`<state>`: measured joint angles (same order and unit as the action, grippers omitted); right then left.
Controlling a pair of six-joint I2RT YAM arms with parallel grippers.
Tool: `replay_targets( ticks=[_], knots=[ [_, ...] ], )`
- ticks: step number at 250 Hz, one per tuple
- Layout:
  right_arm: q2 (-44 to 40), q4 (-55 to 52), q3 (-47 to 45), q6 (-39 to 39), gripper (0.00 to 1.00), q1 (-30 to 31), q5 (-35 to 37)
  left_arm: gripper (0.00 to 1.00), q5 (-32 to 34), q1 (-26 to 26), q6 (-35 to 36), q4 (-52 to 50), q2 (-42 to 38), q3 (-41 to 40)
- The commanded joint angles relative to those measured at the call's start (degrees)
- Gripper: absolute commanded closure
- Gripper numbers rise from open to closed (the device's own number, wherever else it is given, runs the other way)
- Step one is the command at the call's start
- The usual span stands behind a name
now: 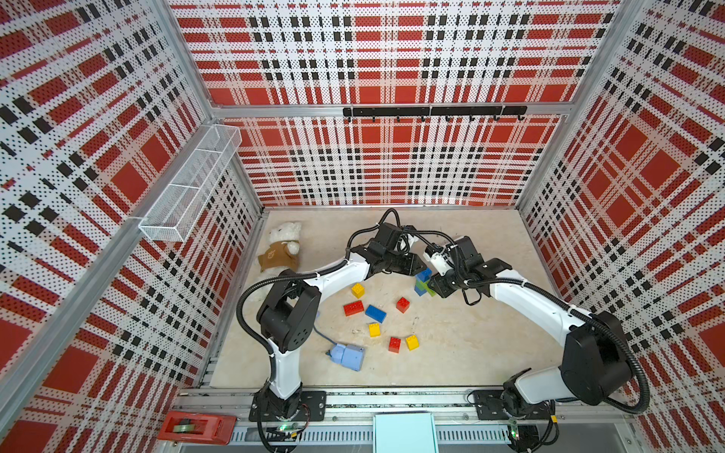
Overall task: Assemble a fork with lego
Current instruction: Assemble the lego brick with the lego brick.
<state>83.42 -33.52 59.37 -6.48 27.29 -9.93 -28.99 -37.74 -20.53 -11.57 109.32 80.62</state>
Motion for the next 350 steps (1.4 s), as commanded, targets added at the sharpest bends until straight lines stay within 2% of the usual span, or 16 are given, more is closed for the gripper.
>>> replay_targets(
  ticks=[1,29,66,96,119,136,163,184,214,247,266,306,350],
  knots=[
    [2.53,-0.74,-1.06,-1.66,1.0,0.31,-1.39,0.76,0.81,0.35,0.05,-1.69,-0.77,-1.52],
    [2.44,-0.51,-1.0,-1.41,1.0,0.21,-1.57,0.76,0.79,0.35,0.07,-1.62,-0.86,-1.61],
    [1.8,0.31,-0.83,-0.78,0.88,-0.13,-2.44,0.76,0.81,0.46,0.06,-1.65,-0.97,-1.69],
    [0.76,1.05,-0.79,-0.13,0.7,-0.74,-3.36,0.76,0.74,0.47,0.05,-1.67,-0.87,-1.55],
    [-0.47,2.18,-0.96,0.46,0.45,-1.26,-4.33,0.76,0.62,0.46,0.06,-1.66,-0.86,-1.52],
    [-1.21,2.67,-0.95,0.83,0.32,-1.49,-5.05,0.76,0.67,0.43,0.08,-1.69,-0.88,-1.52],
    [-2.69,3.67,-1.32,1.7,0.19,-1.72,-5.88,0.76,0.66,0.4,0.01,-1.68,-0.91,-1.52],
    [-4.87,6.47,-3.35,4.13,0.14,-2.06,-6.41,0.76,0.7,0.47,-0.03,-1.66,-0.99,-1.52],
    [-10.06,15.41,-9.85,13.73,0.11,-3.34,-6.85,0.76,0.75,0.55,-0.02,-1.69,-1.21,-1.61],
    [-17.5,33.62,-20.91,31.14,0.12,-4.82,-7.82,0.76,0.59,0.48,-0.02,-1.76,-1.08,-1.52],
    [-19.7,42.45,-25.81,40.26,0.09,-5.43,-7.65,0.76,0.62,0.54,-0.03,-1.87,-1.05,-1.47],
    [-19.66,59.04,-33.61,55.73,0.0,-6.19,-7.74,0.76,0.67,0.62,0.19,-2.14,-1.06,-1.26],
    [-17.82,69.25,-40.38,69.5,0.0,-6.12,-4.61,0.76,0.81,0.73,0.36,-2.11,-1.14,-1.44]
  ],
)
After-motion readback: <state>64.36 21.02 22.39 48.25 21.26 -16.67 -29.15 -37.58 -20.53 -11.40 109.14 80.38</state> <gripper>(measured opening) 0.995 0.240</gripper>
